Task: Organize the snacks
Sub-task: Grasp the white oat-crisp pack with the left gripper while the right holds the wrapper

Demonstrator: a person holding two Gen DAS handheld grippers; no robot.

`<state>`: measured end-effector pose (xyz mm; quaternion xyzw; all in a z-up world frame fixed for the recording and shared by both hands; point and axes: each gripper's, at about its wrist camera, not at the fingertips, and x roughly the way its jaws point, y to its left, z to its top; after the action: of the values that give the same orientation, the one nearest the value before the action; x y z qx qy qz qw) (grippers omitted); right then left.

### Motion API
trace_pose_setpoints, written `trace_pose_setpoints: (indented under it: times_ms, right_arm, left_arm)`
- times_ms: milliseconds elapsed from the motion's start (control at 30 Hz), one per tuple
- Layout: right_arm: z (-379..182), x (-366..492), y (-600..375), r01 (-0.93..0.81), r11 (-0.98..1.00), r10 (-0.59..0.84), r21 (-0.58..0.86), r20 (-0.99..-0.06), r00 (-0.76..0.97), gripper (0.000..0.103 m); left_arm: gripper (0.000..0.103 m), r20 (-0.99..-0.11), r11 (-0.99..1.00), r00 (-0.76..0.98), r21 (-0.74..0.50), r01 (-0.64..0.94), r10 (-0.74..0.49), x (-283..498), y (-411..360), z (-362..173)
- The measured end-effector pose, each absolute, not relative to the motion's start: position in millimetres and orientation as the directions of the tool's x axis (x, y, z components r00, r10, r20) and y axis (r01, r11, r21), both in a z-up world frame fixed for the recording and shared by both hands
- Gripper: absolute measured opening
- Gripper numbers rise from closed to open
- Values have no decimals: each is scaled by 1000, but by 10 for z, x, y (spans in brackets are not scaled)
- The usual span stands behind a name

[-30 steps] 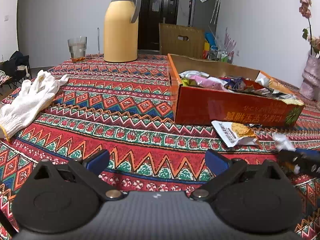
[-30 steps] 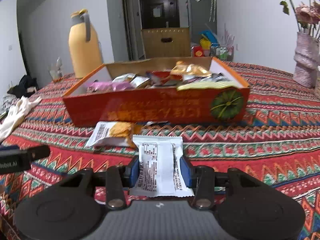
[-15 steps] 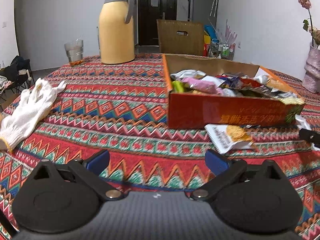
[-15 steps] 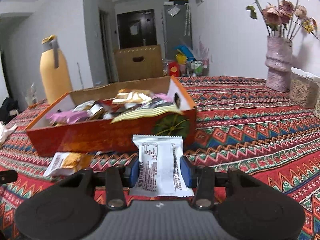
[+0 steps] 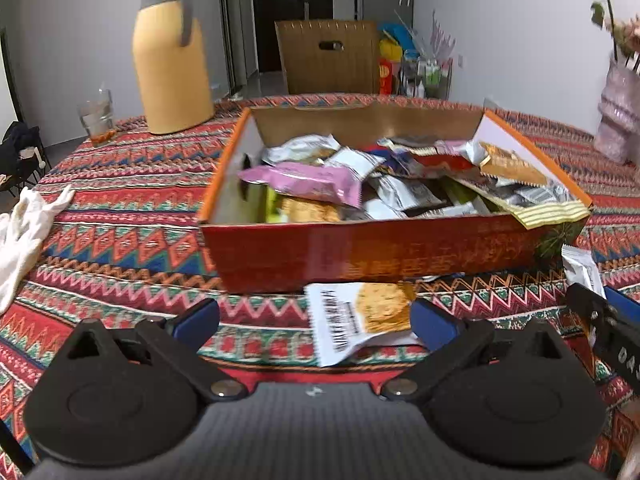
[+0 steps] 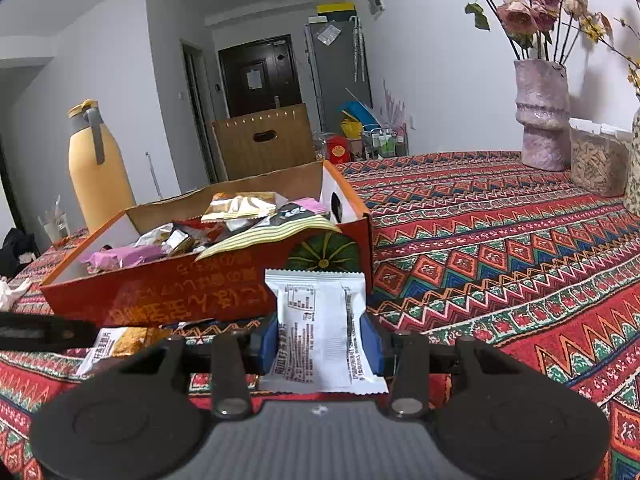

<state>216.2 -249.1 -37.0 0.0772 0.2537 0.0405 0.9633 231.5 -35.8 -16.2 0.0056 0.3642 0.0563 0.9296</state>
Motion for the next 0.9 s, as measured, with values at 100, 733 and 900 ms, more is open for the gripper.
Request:
trace_pose_setpoints:
  times_ms: [100,733,900]
  right_arm:
    - [-376,2150,-2471,-47,985,121,163,-479,870,42]
    - [-384,2155,-2474,-53,983,133,176,-481,866,43]
    - [-382,2159,-2466,-55,983,135,176,-481,866,43]
  left_arm:
    - [103,-697,993,707,62,-104,118,2431,-462,-241]
    - [85,-747,994,659,21,-111,89,2613,-584,-466]
    - [71,-740,997,669,10,-82,62,2555,-619,-446]
